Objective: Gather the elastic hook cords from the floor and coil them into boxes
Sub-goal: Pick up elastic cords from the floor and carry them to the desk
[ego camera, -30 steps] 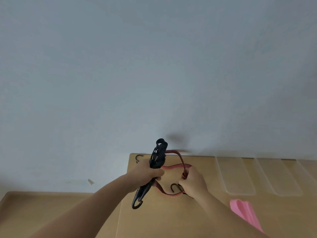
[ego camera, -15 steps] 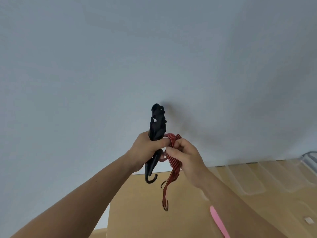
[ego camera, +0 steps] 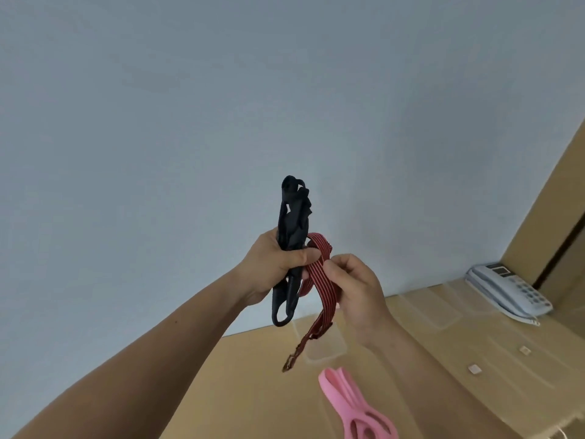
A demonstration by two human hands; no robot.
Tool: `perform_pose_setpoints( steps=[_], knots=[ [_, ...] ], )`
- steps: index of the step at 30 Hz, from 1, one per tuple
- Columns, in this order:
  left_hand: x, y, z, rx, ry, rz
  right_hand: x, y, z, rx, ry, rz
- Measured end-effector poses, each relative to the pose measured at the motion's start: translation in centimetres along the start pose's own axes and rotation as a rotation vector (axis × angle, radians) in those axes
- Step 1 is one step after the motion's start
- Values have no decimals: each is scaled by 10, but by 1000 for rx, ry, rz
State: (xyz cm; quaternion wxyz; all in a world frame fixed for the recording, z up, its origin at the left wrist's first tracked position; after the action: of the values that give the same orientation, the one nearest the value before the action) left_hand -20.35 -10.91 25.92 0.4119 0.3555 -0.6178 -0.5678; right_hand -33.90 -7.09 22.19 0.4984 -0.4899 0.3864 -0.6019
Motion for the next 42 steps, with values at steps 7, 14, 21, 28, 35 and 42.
perform_pose_setpoints(
  steps=[7, 14, 21, 28, 35, 42],
  knots=[
    [14, 43, 109, 81, -6, 86, -50, -36, -103, 24, 67, -7],
    [2, 35, 235, 280, -252, 64, -99, -75, -187, 31, 234, -43],
    [0, 12, 303, 171, -248, 82, -128, -103, -238, 169, 324, -4],
    [5, -11, 347, 74, -353, 40, -133, -106, -271, 120, 460, 3],
    [39, -10, 356, 31, -382, 53, -122, -115, -314, -241, 642, 11],
    [85, 2, 375, -117, -629, -112, -113, -127, -339, -617, 504, -179]
  ],
)
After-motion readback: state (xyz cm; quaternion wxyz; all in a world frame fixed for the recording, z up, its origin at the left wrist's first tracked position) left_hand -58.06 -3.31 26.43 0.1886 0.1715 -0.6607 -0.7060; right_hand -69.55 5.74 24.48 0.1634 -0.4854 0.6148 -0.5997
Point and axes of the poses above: each hand's wrist, its own x-axis towards the middle knuckle, its own z-axis out of the palm, y = z × x, the point moved 8 cm from there along x, towards the middle knuckle
